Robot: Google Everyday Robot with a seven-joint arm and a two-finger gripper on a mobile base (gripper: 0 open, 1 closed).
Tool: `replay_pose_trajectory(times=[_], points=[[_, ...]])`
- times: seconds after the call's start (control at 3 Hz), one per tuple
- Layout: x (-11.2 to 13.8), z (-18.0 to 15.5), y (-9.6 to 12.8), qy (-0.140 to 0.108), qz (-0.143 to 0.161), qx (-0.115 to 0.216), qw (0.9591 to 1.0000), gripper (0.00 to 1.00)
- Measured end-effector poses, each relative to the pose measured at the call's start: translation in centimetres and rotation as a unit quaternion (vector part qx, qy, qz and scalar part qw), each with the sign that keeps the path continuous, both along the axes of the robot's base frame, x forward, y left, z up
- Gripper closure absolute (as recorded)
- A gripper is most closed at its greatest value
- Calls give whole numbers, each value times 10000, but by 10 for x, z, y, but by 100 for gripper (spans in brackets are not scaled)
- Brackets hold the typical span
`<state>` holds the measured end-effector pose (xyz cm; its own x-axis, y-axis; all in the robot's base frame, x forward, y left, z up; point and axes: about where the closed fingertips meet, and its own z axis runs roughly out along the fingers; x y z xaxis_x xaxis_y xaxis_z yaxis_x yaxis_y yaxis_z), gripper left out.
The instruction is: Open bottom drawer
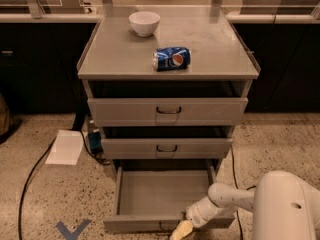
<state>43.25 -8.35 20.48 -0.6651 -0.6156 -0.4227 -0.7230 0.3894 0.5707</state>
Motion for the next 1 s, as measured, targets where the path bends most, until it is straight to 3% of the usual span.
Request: replay_pose_trajectory(times=[1.0], points=[[4, 8, 3, -34, 107, 91, 9999, 0]])
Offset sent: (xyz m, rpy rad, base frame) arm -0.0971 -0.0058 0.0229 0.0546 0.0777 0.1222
